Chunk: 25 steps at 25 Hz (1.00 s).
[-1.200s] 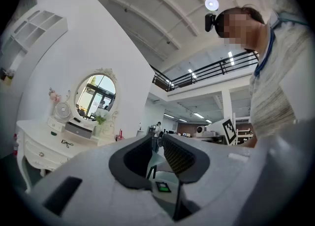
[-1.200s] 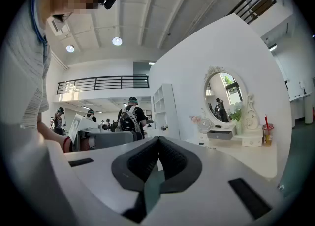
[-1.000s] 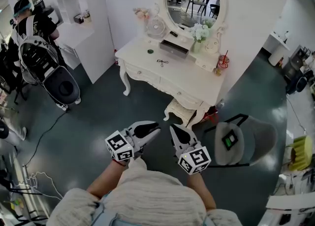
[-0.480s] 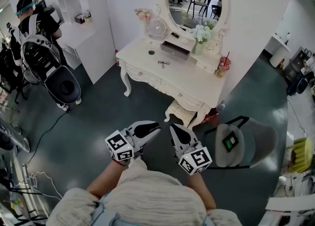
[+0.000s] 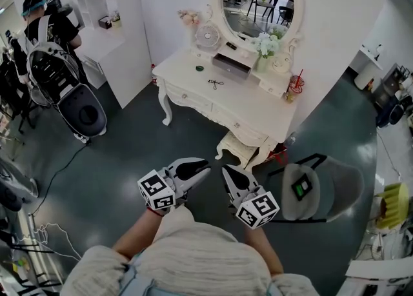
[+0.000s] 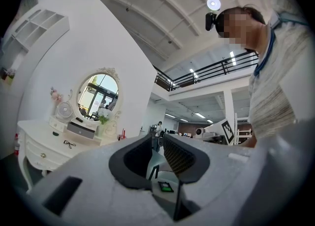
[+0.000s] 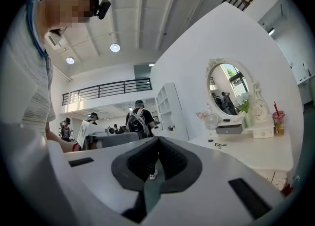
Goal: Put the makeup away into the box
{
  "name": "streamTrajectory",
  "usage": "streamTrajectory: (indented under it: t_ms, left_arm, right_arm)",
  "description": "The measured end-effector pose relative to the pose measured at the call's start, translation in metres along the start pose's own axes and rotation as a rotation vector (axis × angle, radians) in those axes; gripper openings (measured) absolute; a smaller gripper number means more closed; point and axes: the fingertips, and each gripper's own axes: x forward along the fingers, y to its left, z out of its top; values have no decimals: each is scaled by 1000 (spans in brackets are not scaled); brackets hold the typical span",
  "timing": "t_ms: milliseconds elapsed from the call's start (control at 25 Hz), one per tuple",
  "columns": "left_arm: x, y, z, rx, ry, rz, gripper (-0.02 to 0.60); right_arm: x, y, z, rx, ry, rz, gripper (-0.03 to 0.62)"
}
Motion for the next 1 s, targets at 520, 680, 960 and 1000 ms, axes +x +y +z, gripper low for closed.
streamTrajectory:
  t_ms: [520,680,960,1000]
  left_arm:
    - [-5,107,15,-38,-2,-6,84]
    - [-4,153,27,-25,2,-35,84]
    - [-5,217,42,-3,29,-83,84]
    - [-6,226,43,-4,30,-84,84]
  right_arm:
    - [97,-38,2,-39,35,-35,9]
    - [140,-54,6,-35,29,-51,9]
    - [206,-73,11,-45,10,-74,9]
    - [214,-75,11,-47,4,-80,9]
